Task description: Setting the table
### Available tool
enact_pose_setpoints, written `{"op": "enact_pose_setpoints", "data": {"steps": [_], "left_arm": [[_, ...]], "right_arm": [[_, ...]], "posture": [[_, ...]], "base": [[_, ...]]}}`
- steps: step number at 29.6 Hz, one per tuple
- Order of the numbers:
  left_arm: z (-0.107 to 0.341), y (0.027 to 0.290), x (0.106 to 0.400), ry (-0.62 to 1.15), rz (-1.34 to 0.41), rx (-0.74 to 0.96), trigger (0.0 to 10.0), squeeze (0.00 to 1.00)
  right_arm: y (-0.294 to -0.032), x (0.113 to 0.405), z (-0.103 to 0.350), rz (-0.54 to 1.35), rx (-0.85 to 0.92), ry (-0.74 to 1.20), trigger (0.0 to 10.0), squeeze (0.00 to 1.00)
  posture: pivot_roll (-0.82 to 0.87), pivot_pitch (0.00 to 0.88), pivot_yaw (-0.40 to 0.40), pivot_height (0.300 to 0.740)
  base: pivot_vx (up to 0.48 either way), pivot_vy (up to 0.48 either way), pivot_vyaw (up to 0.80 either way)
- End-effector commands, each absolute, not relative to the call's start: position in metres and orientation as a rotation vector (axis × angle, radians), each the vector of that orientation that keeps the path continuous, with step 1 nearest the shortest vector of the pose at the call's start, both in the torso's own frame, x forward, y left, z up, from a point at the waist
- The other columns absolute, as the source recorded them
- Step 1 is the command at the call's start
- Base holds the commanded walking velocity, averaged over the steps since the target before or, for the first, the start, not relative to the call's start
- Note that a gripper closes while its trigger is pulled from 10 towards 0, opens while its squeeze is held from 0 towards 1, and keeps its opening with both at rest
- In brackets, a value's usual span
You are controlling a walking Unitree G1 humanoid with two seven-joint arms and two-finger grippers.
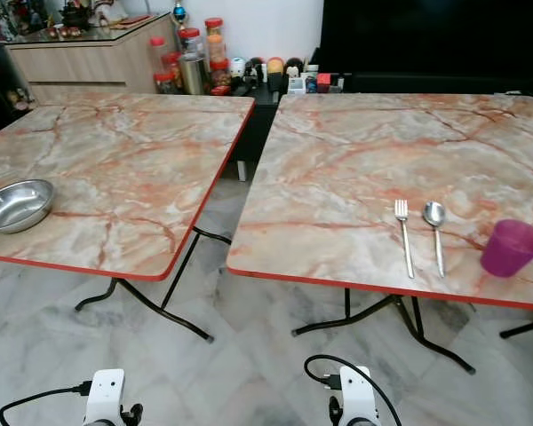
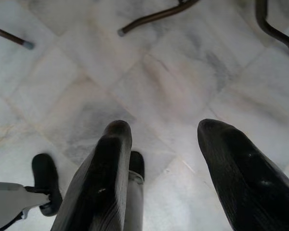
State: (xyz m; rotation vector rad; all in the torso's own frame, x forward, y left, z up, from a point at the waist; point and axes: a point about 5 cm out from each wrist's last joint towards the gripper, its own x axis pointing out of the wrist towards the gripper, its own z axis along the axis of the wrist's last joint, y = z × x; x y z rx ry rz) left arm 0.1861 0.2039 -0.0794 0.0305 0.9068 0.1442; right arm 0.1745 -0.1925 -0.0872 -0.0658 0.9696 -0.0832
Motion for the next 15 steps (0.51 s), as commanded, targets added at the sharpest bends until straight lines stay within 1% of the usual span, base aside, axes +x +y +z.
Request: {"op": "enact_pose_setpoints", "data": {"steps": [1,8,15], "left_arm": [[-0.0790,0.2055,0.1865,0.908,0.147,0.039,10.0,0.00],[-0.0790,0.2049,0.1866,0.909,0.144,0.039,10.0,0.00],[-0.0792,0.2046,0.1865,0.909,0.142,0.037,10.0,0.00]], "right_arm": [[-0.1930,0.1756,-0.0866,-0.081,-0.071,0.966,10.0,0.00],[-0.1933,0.1756,-0.0866,-0.074,-0.082,0.967,10.0,0.00],[-0.1934,0.1746,-0.0872,-0.071,-0.086,0.980,10.0,0.00]], "posture": [[-0.04,0.000,0.058,0.740],[-0.04,0.000,0.058,0.740],[-0.04,0.000,0.056,0.740]], "base": [[0.000,-0.319,0.00],[0.000,-0.329,0.00],[0.000,-0.380,0.00]]}}
